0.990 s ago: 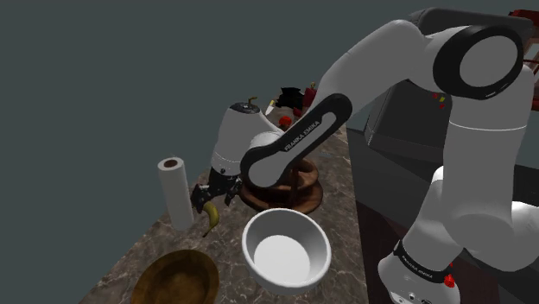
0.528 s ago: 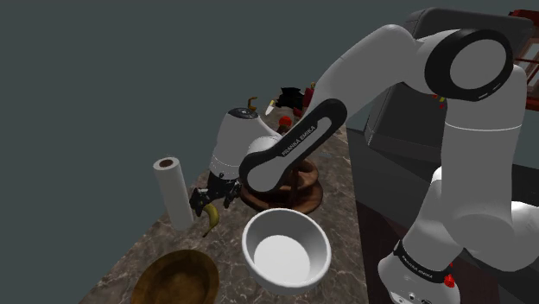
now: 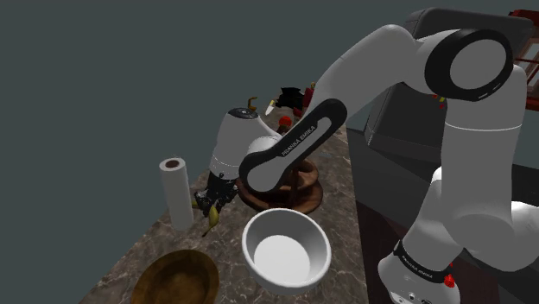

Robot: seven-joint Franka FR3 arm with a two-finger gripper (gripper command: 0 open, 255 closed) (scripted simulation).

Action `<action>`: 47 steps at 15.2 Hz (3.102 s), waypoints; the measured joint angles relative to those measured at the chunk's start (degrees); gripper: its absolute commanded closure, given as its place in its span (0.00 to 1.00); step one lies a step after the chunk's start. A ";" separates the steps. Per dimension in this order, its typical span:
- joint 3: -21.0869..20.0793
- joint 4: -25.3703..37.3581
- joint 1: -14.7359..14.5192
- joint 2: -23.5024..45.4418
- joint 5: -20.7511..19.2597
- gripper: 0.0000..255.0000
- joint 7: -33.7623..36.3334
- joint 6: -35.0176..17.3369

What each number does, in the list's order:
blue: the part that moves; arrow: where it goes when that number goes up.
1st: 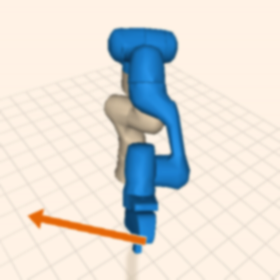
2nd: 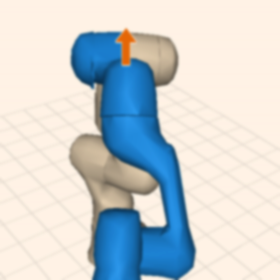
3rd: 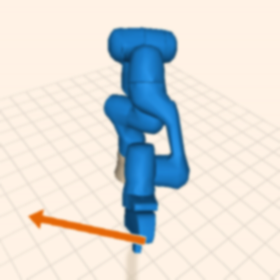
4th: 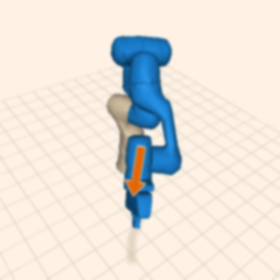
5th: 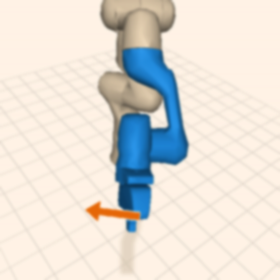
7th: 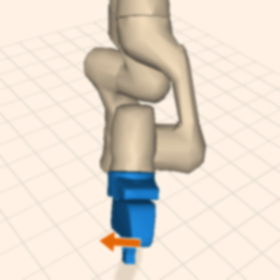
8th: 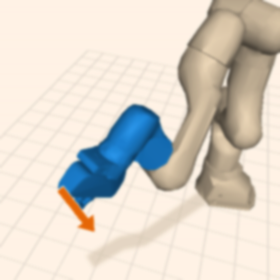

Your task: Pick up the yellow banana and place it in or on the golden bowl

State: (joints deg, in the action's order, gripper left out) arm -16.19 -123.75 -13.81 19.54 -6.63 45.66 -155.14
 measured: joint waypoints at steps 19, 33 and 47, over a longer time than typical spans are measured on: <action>-2.17 1.88 1.65 -7.71 4.11 1.00 -2.55 9.27; -5.11 2.13 -1.52 -13.42 4.53 1.00 3.39 14.93; -10.95 4.09 -11.85 -11.14 -3.37 1.00 24.75 15.73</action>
State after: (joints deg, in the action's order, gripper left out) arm -27.14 -119.66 -25.66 8.40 -10.00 70.40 -139.41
